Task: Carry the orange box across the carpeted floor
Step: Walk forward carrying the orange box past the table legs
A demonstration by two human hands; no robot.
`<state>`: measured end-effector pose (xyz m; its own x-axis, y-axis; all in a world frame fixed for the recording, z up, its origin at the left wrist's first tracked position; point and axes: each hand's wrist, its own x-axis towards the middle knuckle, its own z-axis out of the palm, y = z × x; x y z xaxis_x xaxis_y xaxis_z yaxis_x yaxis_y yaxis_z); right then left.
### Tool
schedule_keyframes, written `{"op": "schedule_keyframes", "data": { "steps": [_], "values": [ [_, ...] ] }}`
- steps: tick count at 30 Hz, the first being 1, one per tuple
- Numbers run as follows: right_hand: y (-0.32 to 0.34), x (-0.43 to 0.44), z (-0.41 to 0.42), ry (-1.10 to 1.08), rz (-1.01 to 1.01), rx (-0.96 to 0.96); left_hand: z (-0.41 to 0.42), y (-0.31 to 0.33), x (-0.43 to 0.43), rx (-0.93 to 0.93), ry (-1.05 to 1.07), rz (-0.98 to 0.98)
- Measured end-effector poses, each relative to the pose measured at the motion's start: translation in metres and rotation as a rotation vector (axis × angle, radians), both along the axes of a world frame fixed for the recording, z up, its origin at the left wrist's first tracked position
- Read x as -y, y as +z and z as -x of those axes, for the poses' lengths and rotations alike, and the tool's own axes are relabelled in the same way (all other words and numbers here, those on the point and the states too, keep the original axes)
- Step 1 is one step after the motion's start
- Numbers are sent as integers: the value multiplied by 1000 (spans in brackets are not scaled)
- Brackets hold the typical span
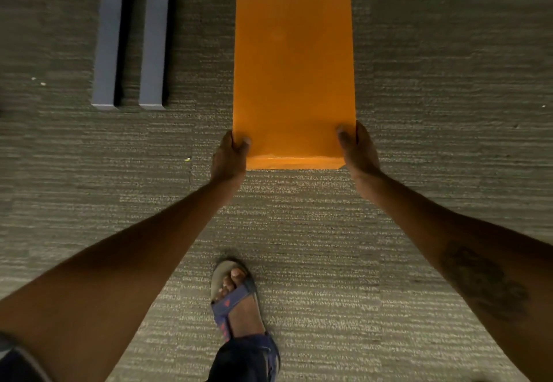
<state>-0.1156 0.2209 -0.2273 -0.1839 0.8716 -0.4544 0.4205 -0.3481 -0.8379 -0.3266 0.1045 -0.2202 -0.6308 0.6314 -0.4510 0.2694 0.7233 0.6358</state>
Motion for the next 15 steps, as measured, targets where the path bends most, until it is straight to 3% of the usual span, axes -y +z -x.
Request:
{"op": "schedule_keyframes", "data": {
  "steps": [8, 15],
  "values": [
    [11, 20, 3, 137, -256, 356, -9, 21, 0, -82, -63, 18],
    [18, 31, -13, 213, -312, 474, -18, 22, 10, -237, -163, 28]
  ]
}}
